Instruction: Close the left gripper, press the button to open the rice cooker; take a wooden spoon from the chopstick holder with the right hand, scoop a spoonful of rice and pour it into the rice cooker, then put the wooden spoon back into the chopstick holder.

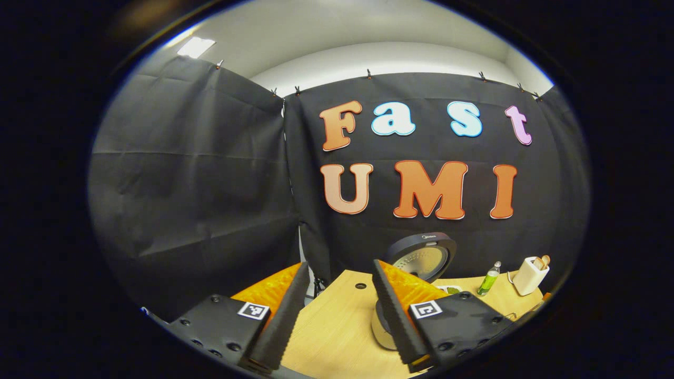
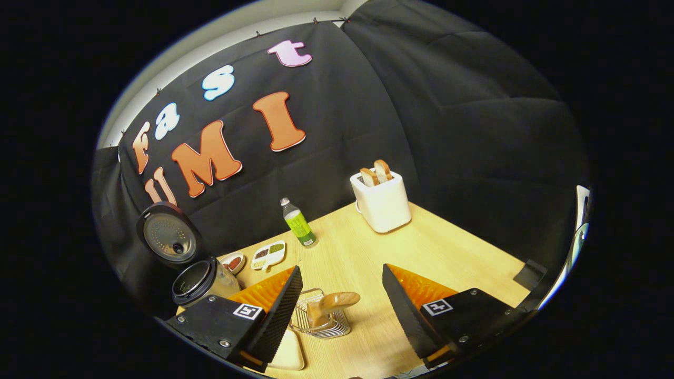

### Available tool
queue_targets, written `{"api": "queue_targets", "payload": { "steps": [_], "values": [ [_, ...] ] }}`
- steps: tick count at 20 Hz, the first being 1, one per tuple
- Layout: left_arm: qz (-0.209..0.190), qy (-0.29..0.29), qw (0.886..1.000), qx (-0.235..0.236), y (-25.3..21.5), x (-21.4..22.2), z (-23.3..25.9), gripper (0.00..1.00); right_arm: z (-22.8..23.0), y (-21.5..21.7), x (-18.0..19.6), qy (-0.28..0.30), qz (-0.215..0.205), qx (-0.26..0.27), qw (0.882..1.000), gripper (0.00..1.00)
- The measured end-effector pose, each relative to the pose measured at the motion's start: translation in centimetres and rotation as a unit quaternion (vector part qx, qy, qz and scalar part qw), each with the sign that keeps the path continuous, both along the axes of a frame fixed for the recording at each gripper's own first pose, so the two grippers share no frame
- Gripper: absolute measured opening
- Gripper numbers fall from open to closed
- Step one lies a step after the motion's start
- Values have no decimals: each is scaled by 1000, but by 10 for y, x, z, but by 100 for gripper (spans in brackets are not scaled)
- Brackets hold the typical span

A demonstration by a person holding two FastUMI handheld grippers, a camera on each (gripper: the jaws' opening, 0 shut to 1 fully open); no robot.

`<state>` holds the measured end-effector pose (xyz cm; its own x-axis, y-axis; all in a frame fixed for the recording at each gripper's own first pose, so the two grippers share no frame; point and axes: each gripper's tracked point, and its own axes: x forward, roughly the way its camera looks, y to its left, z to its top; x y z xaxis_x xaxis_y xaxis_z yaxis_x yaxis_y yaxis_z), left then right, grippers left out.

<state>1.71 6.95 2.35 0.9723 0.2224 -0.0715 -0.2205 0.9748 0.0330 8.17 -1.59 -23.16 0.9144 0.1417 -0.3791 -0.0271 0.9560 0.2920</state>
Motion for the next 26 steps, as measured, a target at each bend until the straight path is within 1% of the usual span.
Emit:
{"api": "queue_targets", "payload": {
  "steps": [2,5,6,8,9,10,11,12,13,14,15,16,17,18,19,21,23,24,25,26],
  "values": [
    [20,10,1000,8,14,-7,-7,81,-13,8,4,11,3,18,1000,95],
    [34,11,999,16,25,-16,-8,100,-33,19,6,33,0,50,998,95],
    [42,9,999,23,32,-18,-6,98,-37,22,7,39,-1,60,997,95],
    [55,9,998,33,41,-20,-3,99,-42,26,8,47,-4,74,996,93],
    [58,8,998,34,43,-20,-3,99,-47,30,8,51,-3,79,996,86],
    [60,7,998,34,45,-20,-2,100,-49,31,9,57,-4,85,995,81],
    [61,5,998,32,46,-20,-2,100,-47,33,8,59,-4,91,994,73],
    [63,6,998,30,47,-19,-3,98,-45,33,9,59,-6,95,994,68],
    [63,8,998,29,47,-17,-6,99,-43,33,10,62,-8,99,993,58],
    [62,11,998,29,49,-15,-9,100,-40,34,10,65,-6,107,992,51],
    [62,12,997,31,49,-13,-9,100,-37,38,11,69,-3,116,991,31],
    [61,12,998,33,49,-11,-11,100,-34,40,12,74,0,124,990,36],
    [59,12,998,33,49,-9,-10,100,-34,42,13,81,2,131,988,33],
    [57,10,998,33,48,-7,-9,100,-34,47,16,92,9,139,986,27],
    [53,8,998,32,46,-5,-8,100,-32,52,16,99,10,142,985,27],
    [48,3,998,31,48,-2,-7,97,-30,56,21,96,15,125,987,23],
    [49,0,998,33,52,-2,-7,99,-23,62,23,90,22,104,990,21],
    [49,-2,998,33,54,-2,-5,100,-16,63,24,84,25,92,992,20],
    [49,-5,998,32,57,-1,-3,98,-9,64,22,79,26,81,993,20],
    [48,-8,998,29,59,0,-2,98,-2,65,22,73,26,75,994,20]
  ]
}}
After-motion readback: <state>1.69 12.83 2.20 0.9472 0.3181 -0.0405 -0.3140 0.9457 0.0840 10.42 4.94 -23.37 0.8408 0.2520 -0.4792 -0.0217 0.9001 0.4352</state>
